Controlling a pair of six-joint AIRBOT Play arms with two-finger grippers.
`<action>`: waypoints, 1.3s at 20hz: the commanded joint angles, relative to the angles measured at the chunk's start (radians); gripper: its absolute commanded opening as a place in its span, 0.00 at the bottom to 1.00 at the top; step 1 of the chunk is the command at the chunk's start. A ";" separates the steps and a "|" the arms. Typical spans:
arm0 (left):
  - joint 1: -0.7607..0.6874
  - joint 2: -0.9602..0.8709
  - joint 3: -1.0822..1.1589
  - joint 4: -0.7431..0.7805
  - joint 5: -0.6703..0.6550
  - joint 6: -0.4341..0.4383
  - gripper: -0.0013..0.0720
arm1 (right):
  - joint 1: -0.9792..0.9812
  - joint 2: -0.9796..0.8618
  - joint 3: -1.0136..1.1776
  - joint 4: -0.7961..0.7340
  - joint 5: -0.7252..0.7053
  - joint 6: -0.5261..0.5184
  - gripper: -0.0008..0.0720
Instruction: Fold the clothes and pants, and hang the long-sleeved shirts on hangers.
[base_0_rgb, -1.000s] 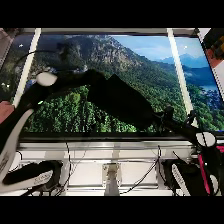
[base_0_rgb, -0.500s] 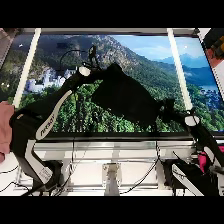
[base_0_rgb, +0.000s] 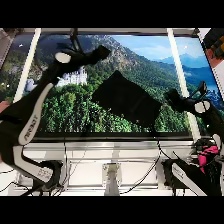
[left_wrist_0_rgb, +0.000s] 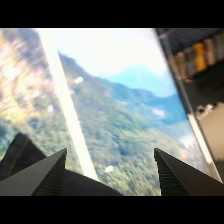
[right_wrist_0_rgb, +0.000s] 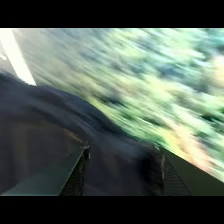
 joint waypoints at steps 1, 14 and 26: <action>0.043 0.122 0.002 -0.002 -0.173 0.066 0.86 | -0.083 -0.035 0.030 -0.017 0.419 -0.253 0.71; 0.040 0.271 0.002 -0.003 -0.367 0.065 0.86 | -0.058 -0.382 0.232 0.140 0.645 -0.468 0.97; 0.040 0.271 0.002 -0.003 -0.441 0.062 0.86 | -0.058 -0.537 0.275 0.127 0.647 -0.453 0.96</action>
